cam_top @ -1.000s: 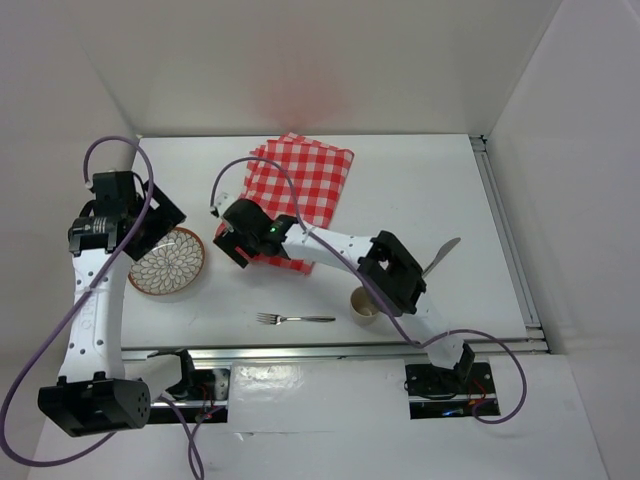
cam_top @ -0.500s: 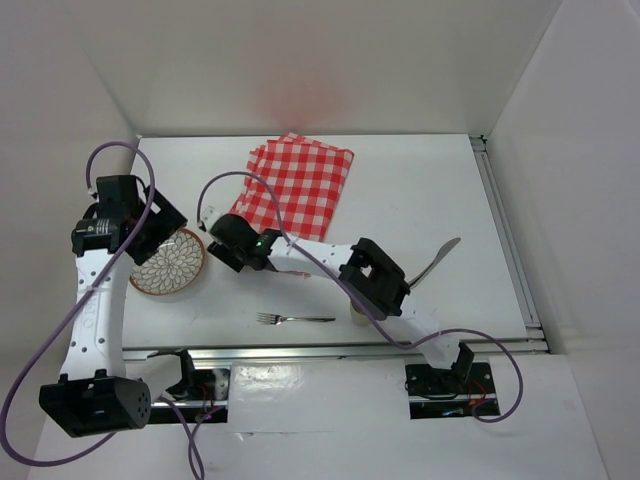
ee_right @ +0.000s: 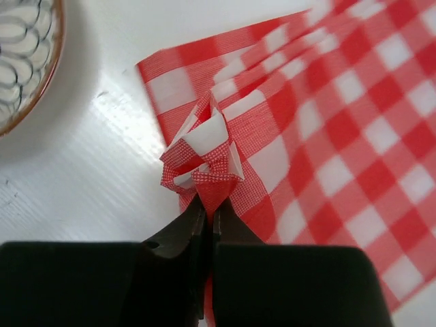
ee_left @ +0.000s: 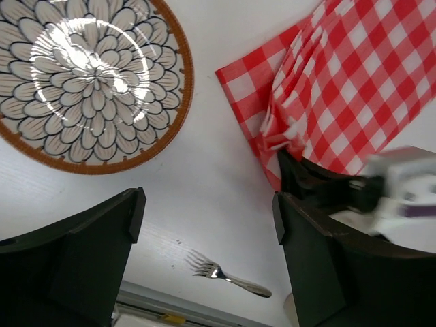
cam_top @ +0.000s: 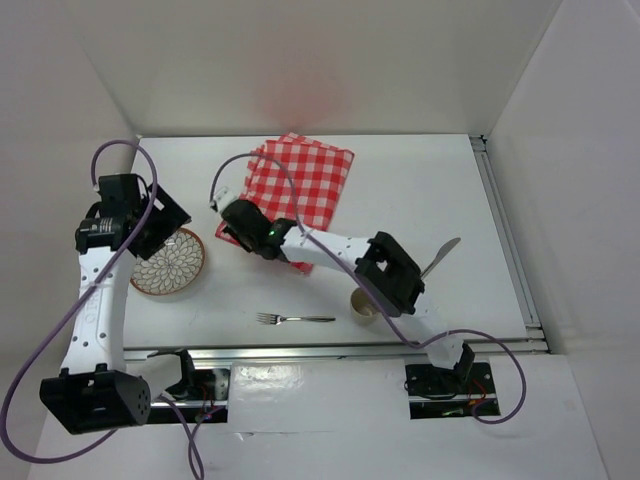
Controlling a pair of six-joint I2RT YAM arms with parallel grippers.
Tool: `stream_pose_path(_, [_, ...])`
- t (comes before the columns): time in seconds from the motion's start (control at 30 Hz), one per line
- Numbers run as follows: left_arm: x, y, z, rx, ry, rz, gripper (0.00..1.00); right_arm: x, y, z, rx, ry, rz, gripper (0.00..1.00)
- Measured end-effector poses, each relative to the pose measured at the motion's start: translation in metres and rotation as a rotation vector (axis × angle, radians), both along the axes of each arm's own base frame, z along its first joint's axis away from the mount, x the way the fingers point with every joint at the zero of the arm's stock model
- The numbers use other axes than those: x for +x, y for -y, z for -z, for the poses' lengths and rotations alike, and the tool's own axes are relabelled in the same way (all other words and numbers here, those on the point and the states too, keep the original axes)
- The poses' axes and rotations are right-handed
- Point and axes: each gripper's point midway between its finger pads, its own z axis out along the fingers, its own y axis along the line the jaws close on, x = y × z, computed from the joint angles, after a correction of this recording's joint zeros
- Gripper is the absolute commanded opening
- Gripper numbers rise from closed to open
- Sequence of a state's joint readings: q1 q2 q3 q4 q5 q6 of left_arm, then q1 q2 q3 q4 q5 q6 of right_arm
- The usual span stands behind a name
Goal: Set the dinner table for one person
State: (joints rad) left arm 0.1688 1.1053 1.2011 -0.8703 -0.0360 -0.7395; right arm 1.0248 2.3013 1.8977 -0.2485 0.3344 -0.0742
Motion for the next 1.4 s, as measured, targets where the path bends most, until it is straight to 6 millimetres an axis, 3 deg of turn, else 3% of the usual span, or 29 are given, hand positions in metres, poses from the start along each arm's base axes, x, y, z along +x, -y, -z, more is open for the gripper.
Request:
stream_pose_path(0.1, [0.013, 0.008, 0.006, -0.040, 0.002, 0.039, 0.91, 0.020, 0.033, -0.045, 0.123, -0.022, 0.081, 0.00])
stream_pose_path(0.17, [0.024, 0.013, 0.013, -0.074, -0.010, 0.066, 0.91, 0.040, 0.077, -0.082, 0.227, -0.033, 0.174, 0.00])
stream_pose_path(0.23, [0.032, 0.019, 0.022, -0.103, -0.029, 0.093, 0.91, 0.059, 0.135, -0.122, 0.347, -0.020, 0.288, 0.00])
stream_pose_path(0.3, [0.037, 0.025, 0.029, -0.125, -0.046, 0.120, 0.91, 0.073, 0.212, -0.163, 0.518, 0.010, 0.440, 0.00])
stream_pose_path(0.37, [0.041, 0.031, 0.031, -0.134, -0.047, 0.151, 0.91, 0.071, 0.282, -0.183, 0.659, 0.025, 0.590, 0.00])
stream_pose_path(0.4, [0.042, 0.035, 0.032, -0.133, -0.046, 0.176, 0.91, 0.059, 0.320, -0.188, 0.746, 0.035, 0.675, 0.02])
stream_pose_path(0.43, [0.044, 0.040, 0.033, -0.135, -0.043, 0.195, 0.91, 0.049, 0.345, -0.185, 0.794, 0.035, 0.744, 0.38])
stream_pose_path(0.47, [0.046, 0.047, 0.033, -0.138, -0.042, 0.221, 0.91, 0.030, 0.368, -0.176, 0.862, 0.024, 0.818, 0.62])
stream_pose_path(0.53, [0.048, 0.060, 0.037, -0.137, -0.049, 0.274, 0.91, 0.005, 0.384, -0.152, 0.906, -0.021, 0.898, 0.91])
stream_pose_path(0.57, [0.048, 0.068, 0.040, -0.140, -0.059, 0.303, 0.91, -0.007, 0.387, -0.136, 0.922, -0.053, 0.925, 1.00])
stream_pose_path(0.7, [0.049, 0.102, 0.055, -0.137, -0.103, 0.406, 0.91, -0.048, 0.400, -0.057, 0.842, -0.236, 1.105, 1.00])
stream_pose_path(0.77, [0.048, 0.117, 0.062, -0.127, -0.131, 0.451, 0.91, -0.059, 0.410, -0.042, 0.798, -0.264, 1.185, 1.00])
stream_pose_path(0.87, [0.047, 0.141, 0.072, -0.078, -0.177, 0.512, 0.91, -0.060, 0.422, -0.051, 0.784, -0.209, 1.227, 0.99])
stream_pose_path(0.97, [0.050, 0.160, 0.089, -0.025, -0.227, 0.554, 0.99, -0.050, 0.426, -0.083, 0.790, -0.120, 1.183, 0.99])
stream_pose_path(1.07, [0.047, 0.166, 0.117, -0.021, -0.314, 0.566, 1.00, -0.036, 0.426, -0.112, 0.783, -0.068, 1.129, 1.00])
stream_pose_path(1.13, [0.042, 0.167, 0.137, -0.023, -0.370, 0.566, 1.00, -0.025, 0.427, -0.120, 0.767, -0.068, 1.115, 1.00])
stream_pose_path(1.23, [0.027, 0.170, 0.167, -0.050, -0.447, 0.560, 1.00, -0.012, 0.438, -0.110, 0.740, -0.109, 1.143, 1.00])
stream_pose_path(1.4, [0.004, 0.180, 0.202, -0.096, -0.558, 0.567, 1.00, -0.027, 0.477, -0.051, 0.742, -0.288, 1.256, 1.00])
